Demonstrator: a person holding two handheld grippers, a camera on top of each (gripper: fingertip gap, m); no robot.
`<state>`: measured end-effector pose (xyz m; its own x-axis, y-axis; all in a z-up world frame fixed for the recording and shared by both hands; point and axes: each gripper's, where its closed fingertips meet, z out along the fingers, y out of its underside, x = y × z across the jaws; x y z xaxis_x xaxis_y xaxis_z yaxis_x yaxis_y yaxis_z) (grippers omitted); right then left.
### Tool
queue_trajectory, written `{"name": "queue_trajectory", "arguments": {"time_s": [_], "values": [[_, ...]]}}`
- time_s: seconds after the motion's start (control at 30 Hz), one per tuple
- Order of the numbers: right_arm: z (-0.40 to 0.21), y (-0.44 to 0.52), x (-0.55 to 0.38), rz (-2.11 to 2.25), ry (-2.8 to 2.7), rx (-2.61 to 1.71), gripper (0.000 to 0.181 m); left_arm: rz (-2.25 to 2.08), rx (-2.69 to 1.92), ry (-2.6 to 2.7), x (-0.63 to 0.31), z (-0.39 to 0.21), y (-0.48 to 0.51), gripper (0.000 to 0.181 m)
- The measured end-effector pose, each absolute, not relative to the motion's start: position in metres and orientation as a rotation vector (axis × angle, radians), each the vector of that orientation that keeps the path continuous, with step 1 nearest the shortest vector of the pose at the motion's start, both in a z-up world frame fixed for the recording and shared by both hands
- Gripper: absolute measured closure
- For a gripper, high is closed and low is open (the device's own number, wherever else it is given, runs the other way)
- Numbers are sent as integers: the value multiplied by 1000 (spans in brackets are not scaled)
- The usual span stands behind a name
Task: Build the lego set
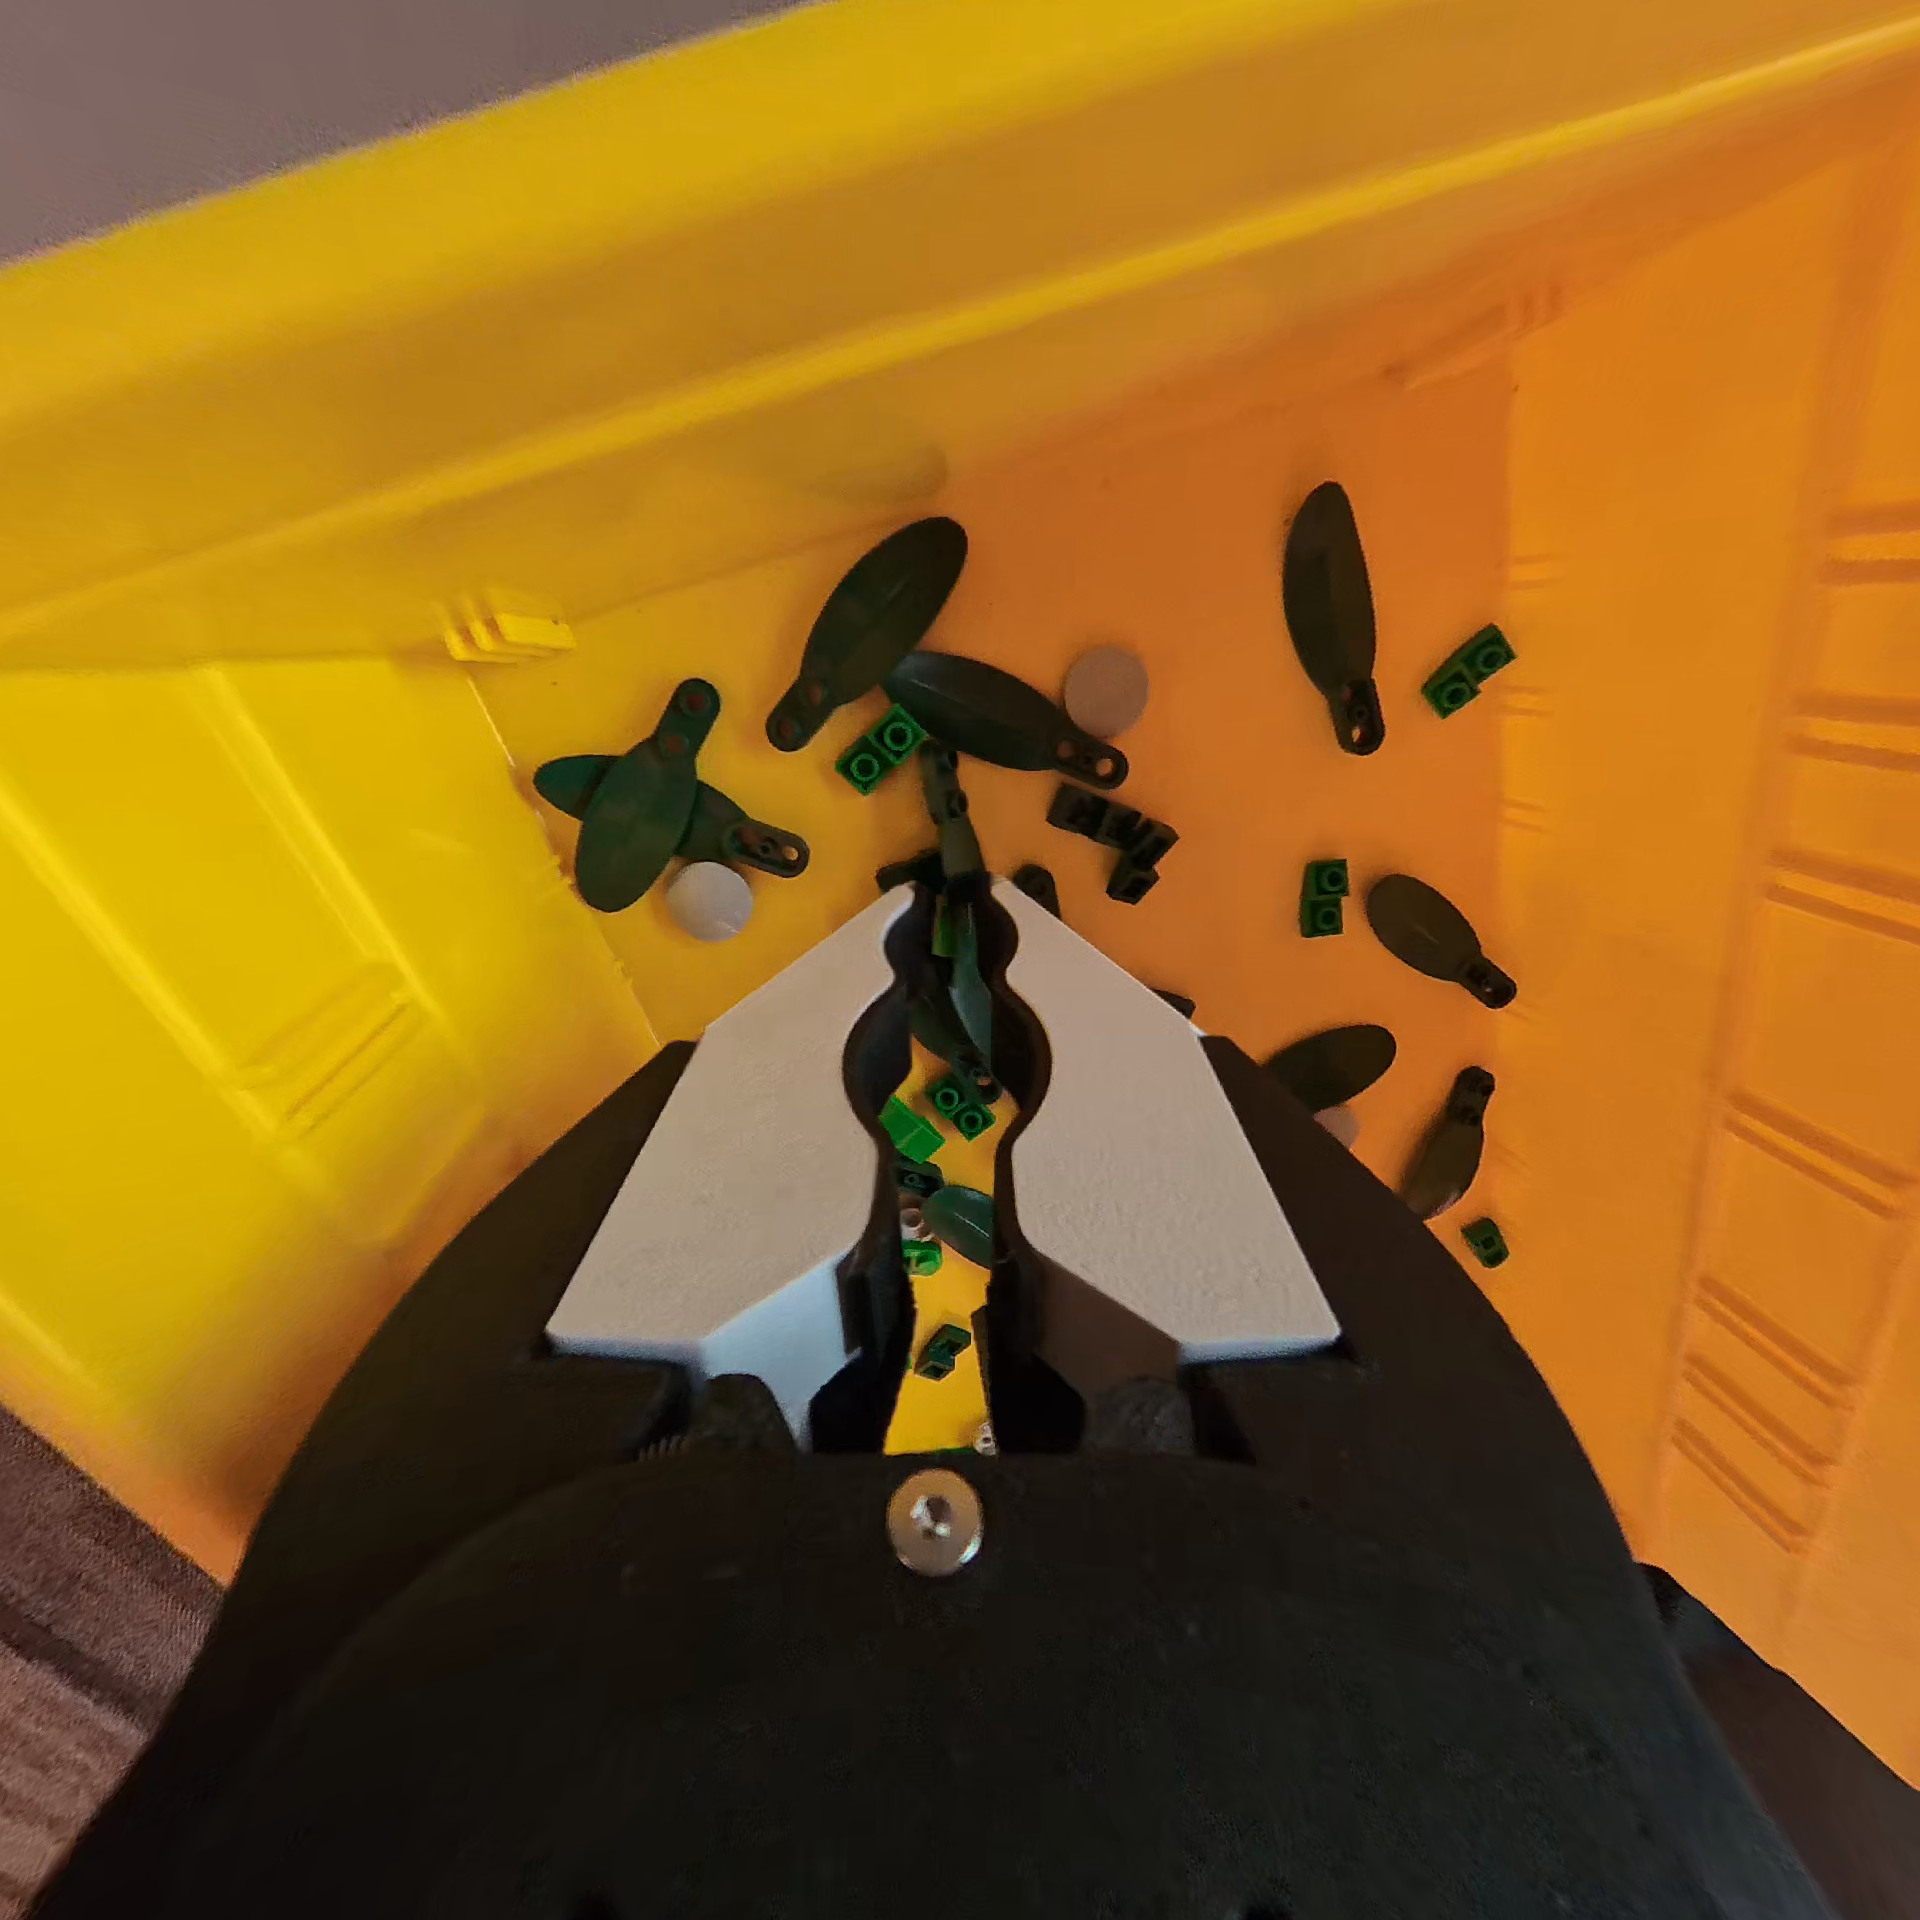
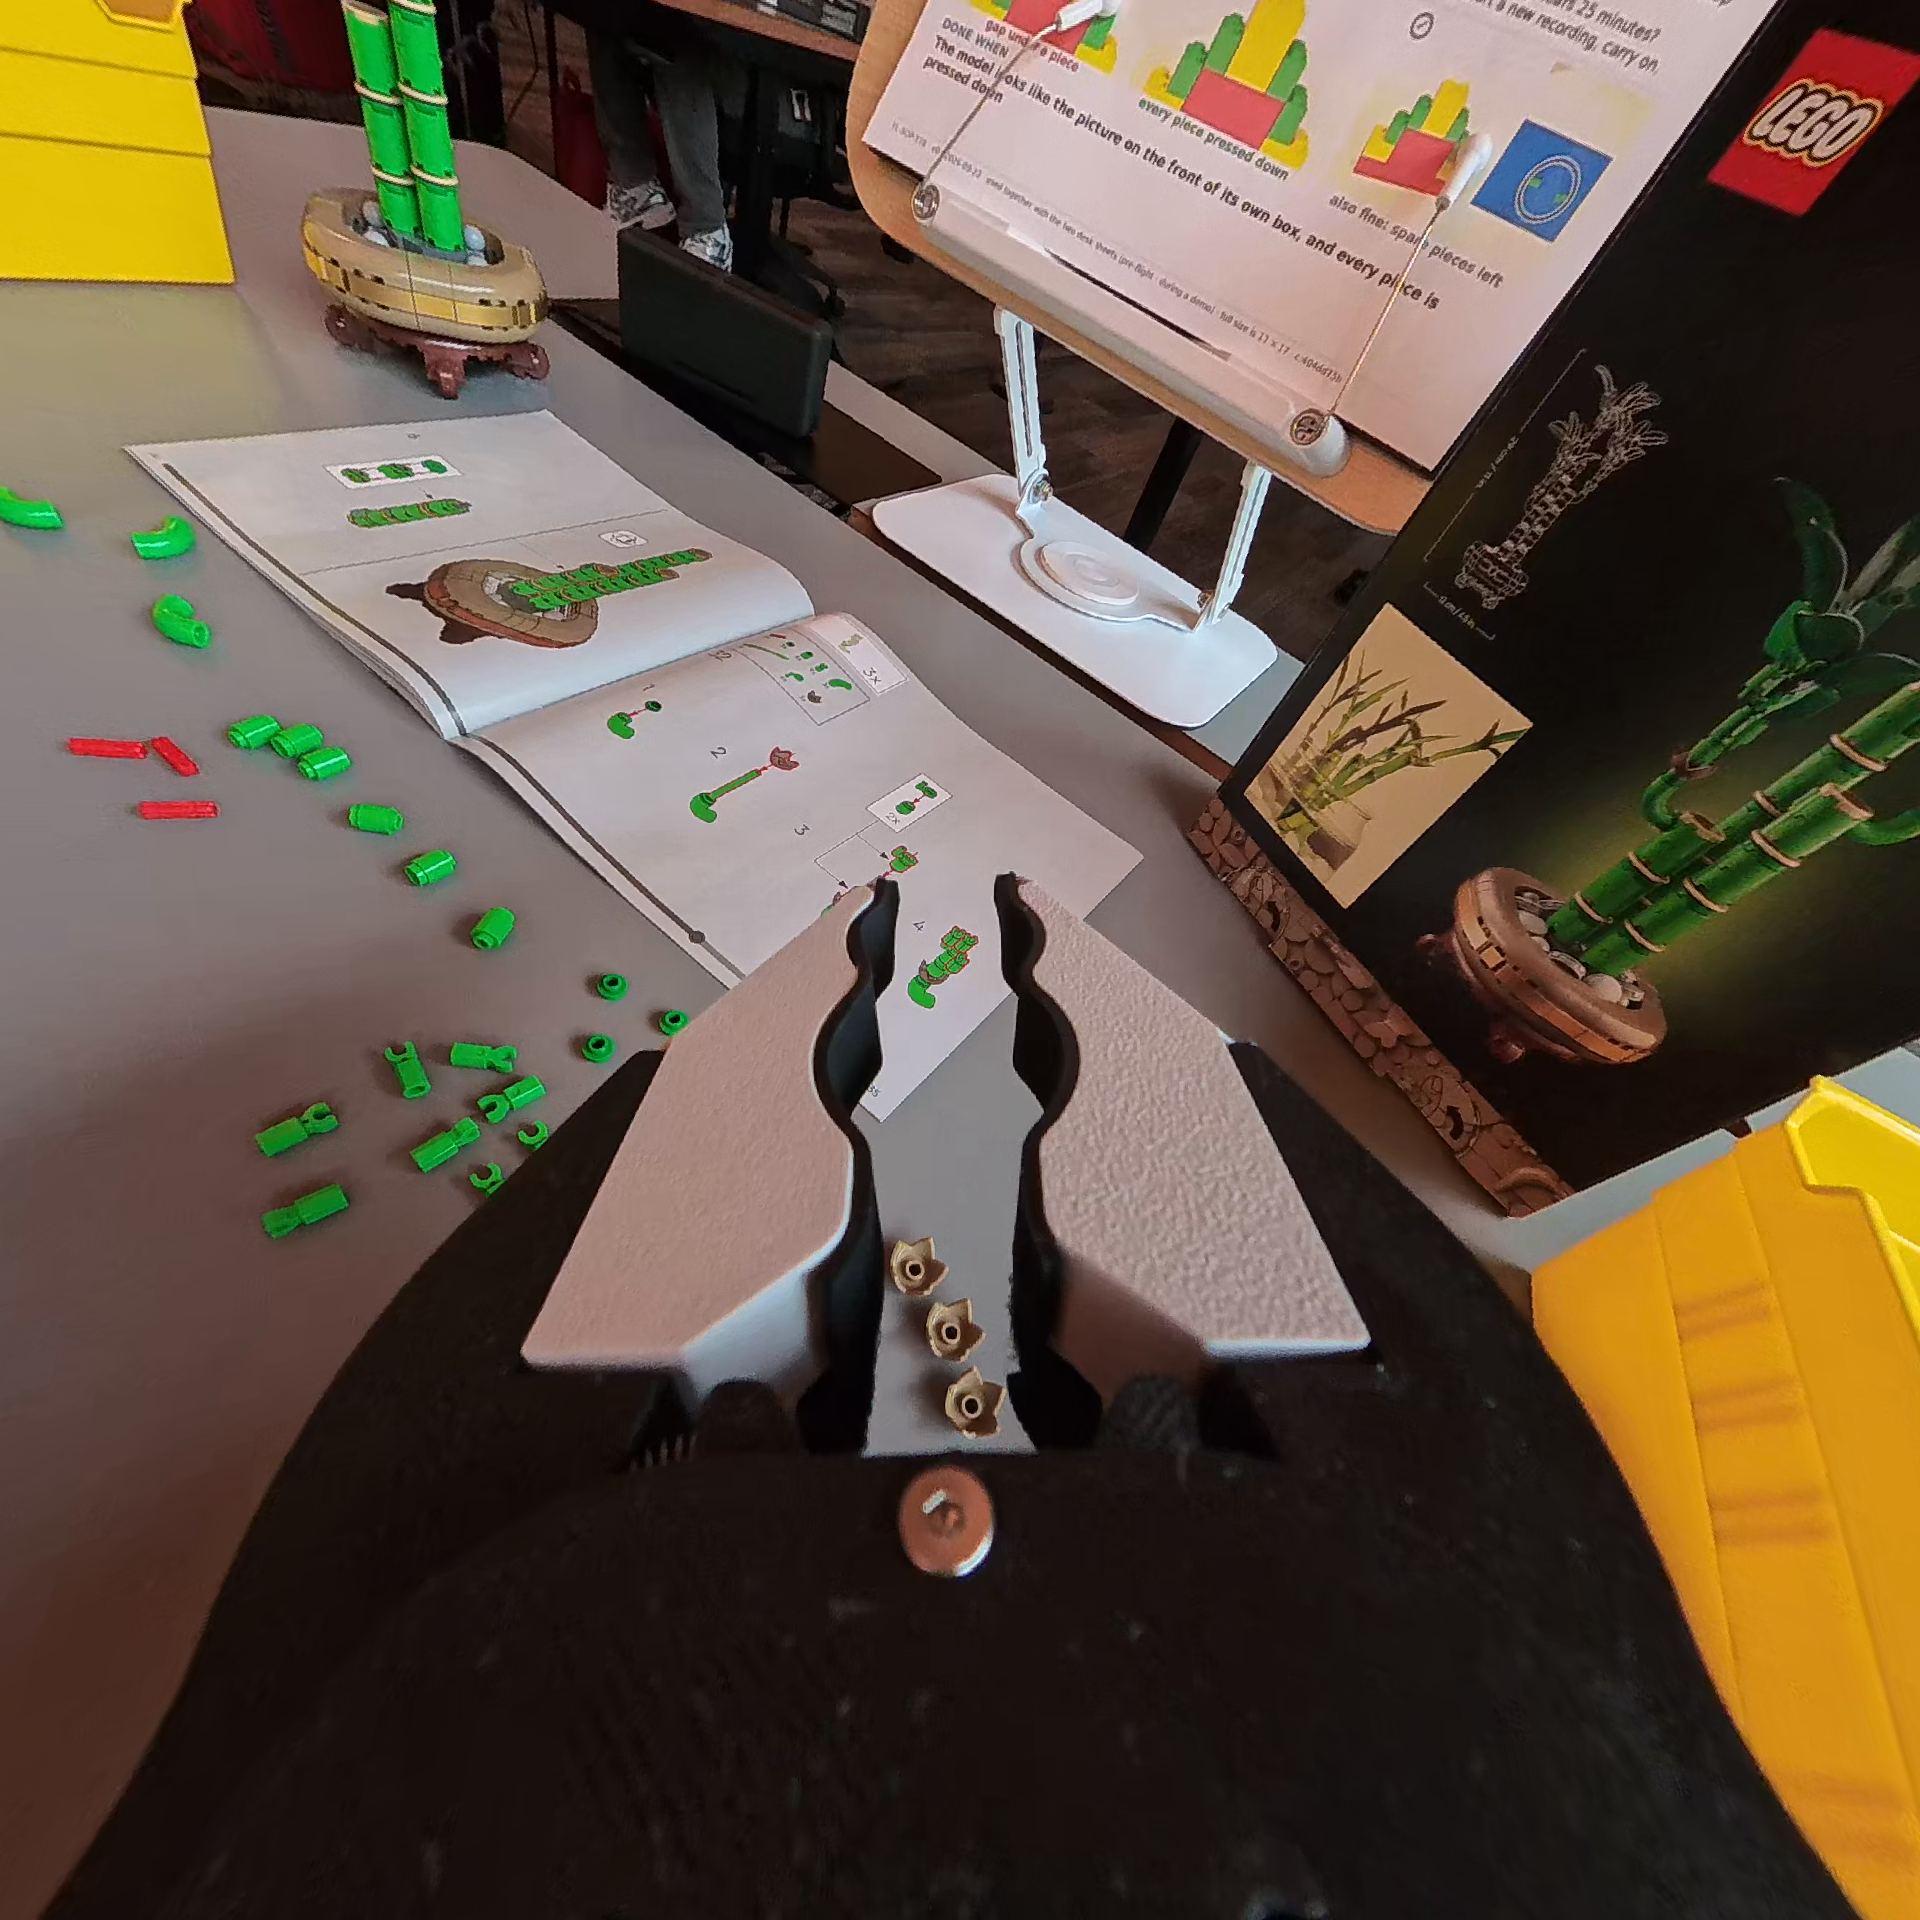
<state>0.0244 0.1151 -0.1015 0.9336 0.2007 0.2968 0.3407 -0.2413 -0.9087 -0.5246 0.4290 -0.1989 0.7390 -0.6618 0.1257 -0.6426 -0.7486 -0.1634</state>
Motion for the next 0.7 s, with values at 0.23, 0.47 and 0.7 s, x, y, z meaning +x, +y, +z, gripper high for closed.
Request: {"name": "queue_trajectory", "arguments": {"time_s": [0.23, 0.47, 0.7], "values": [[-104, 115, 26, -137, -401, -1839, 163, -350, -2771, 1100, -512, -185, 424, 179], [-108, 116, 25, -133, -410, -1857, 163, -503, -2714, 1309, -476, -174, 389, 178], [-110, 115, 26, -129, -411, -1863, 163, -460, -2787, 1331, -476, -192, 387, 178]]}}
